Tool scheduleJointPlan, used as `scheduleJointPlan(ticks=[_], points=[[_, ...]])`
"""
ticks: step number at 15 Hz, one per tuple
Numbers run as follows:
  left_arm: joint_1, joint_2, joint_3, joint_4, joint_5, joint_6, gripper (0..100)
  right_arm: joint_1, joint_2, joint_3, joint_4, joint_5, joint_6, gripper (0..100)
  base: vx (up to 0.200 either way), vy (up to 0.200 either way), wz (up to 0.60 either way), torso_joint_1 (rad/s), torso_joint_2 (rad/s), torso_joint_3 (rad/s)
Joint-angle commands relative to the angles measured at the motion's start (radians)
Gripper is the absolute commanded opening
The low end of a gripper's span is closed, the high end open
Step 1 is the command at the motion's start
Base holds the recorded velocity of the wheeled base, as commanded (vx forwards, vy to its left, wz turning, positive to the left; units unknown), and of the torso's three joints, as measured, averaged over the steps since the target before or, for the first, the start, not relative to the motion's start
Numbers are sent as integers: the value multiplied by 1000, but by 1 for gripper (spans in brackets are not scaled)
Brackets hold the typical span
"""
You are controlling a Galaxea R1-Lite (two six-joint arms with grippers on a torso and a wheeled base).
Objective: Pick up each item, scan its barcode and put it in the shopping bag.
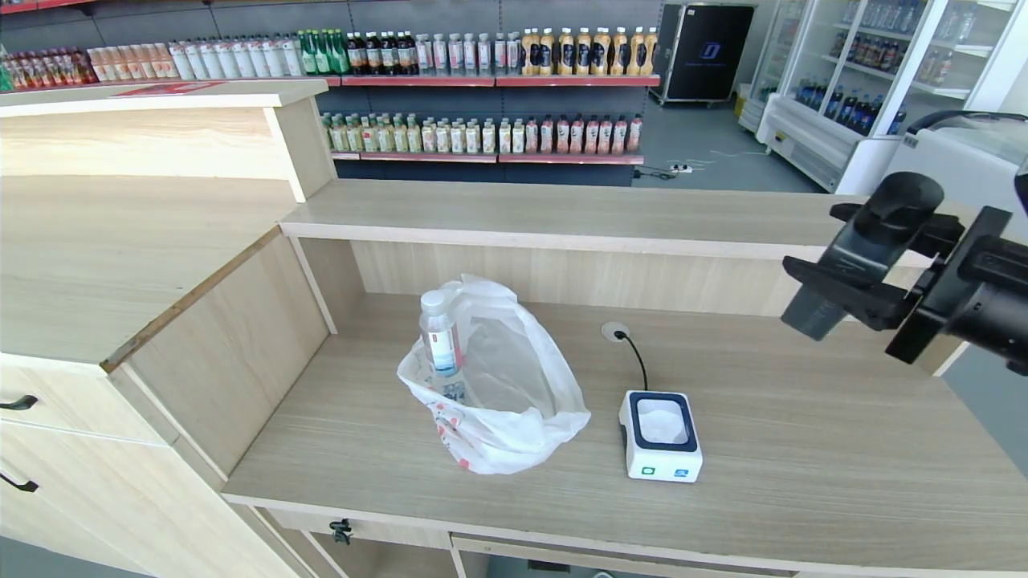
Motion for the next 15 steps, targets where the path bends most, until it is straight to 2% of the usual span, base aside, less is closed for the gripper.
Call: scheduleJointPlan(ticks=[1, 3, 7, 10, 11, 15], points=[[0, 0, 0, 0, 0, 0, 100, -175, -96, 13, 116, -78, 130, 0, 0, 0, 0, 0, 0, 0], [0, 0, 0, 0, 0, -1, 100, -264, -88, 16, 210, -94, 239, 0, 0, 0, 0, 0, 0, 0], [0, 0, 0, 0, 0, 0, 100, -421, -84, 105, 239, -103, 247, 0, 0, 0, 0, 0, 0, 0], [0, 0, 0, 0, 0, 0, 100, -439, -56, 113, 243, -284, 247, 0, 0, 0, 0, 0, 0, 0], [0, 0, 0, 0, 0, 0, 100, -437, -50, 111, 243, -310, 248, 0, 0, 0, 0, 0, 0, 0], [0, 0, 0, 0, 0, 0, 100, -430, -82, 113, 314, -305, 254, 0, 0, 0, 0, 0, 0, 0]])
